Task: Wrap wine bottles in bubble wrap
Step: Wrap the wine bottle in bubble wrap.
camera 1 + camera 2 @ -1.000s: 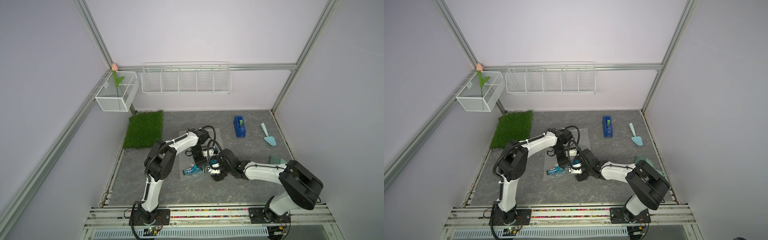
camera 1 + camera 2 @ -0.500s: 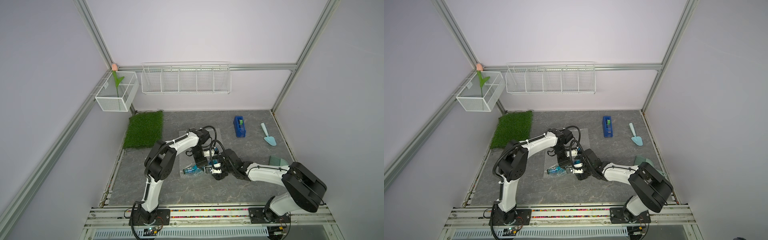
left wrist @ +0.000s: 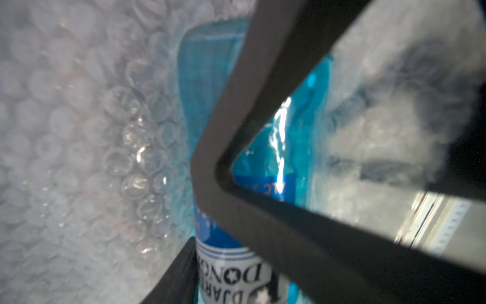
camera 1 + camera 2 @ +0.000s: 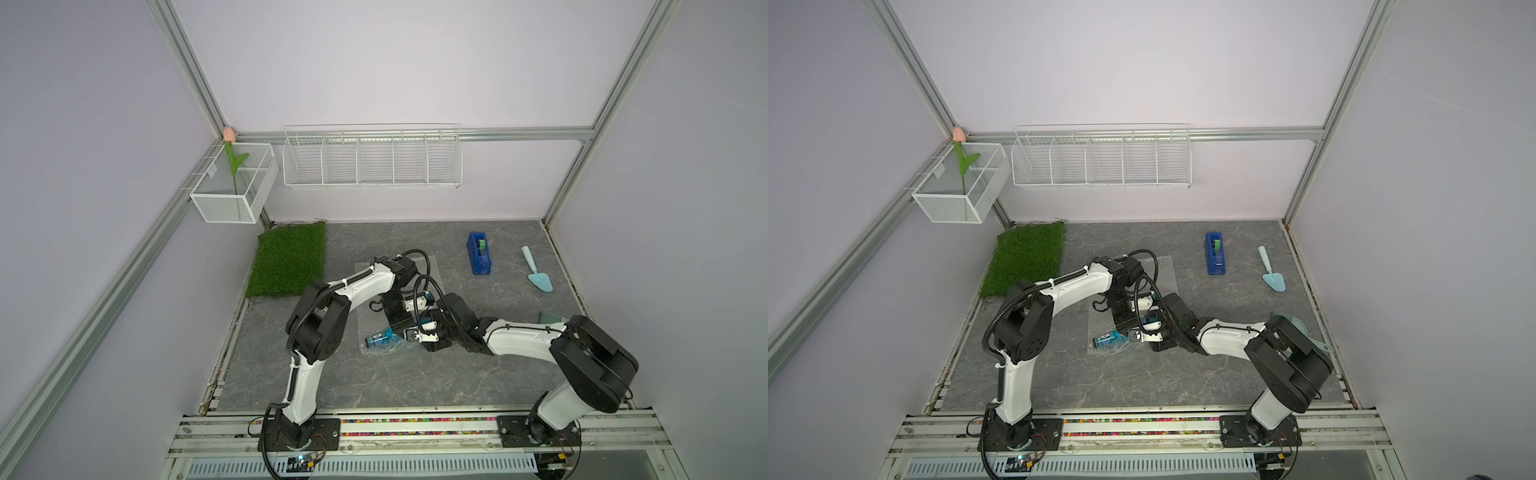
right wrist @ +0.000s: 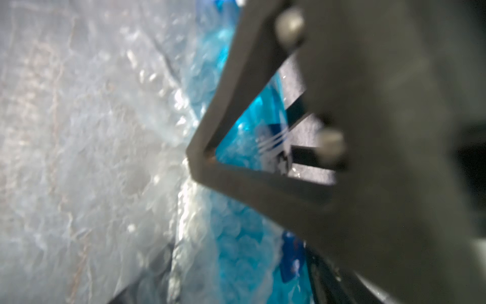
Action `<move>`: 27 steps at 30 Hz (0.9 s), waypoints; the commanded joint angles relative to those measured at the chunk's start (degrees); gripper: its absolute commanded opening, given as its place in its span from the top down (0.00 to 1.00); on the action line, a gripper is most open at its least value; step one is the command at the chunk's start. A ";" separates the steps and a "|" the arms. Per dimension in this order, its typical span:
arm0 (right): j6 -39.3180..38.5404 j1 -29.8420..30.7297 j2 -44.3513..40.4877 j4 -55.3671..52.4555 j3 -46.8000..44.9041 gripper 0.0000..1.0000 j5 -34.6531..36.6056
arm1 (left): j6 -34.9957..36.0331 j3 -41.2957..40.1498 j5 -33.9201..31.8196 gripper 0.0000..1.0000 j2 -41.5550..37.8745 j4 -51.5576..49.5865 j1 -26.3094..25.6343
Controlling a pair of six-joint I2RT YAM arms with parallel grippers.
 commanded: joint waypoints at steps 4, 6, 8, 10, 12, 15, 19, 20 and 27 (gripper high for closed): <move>-0.11 -0.99 2.54 -4.87 2.06 0.48 0.19 | 6.14 -2.71 -0.24 0.43 -3.97 1.38 -3.22; 0.06 -1.00 2.76 -5.98 2.15 0.53 -0.01 | 5.73 -3.40 -0.76 0.39 -5.38 2.06 -3.22; 0.31 -1.03 3.08 -7.74 2.68 0.57 -0.36 | 5.05 -4.22 -1.18 0.35 -6.92 2.94 -3.22; 0.85 -0.99 3.55 -8.48 2.96 0.57 -0.61 | 4.22 -5.43 -1.92 0.29 -8.76 4.62 -3.22; 0.80 -1.04 3.77 -8.96 3.16 0.57 -0.49 | 3.09 -6.53 -2.56 0.24 -10.69 6.19 -2.98; 1.24 -1.21 3.86 -10.35 3.93 0.57 -0.67 | 1.24 -8.57 -3.92 0.01 -14.02 8.51 -1.91; 1.35 -1.27 4.28 -13.69 5.30 0.58 -0.92 | -1.37 -11.83 -5.44 0.01 -19.85 11.15 1.83; 1.39 -1.25 4.38 -14.14 5.53 0.58 -0.97 | -1.96 -12.76 -5.71 0.01 -21.60 11.69 2.98; 1.57 -1.36 6.65 -18.41 8.94 0.58 -1.00 | -2.39 -17.75 -6.28 0.01 -30.30 13.14 6.27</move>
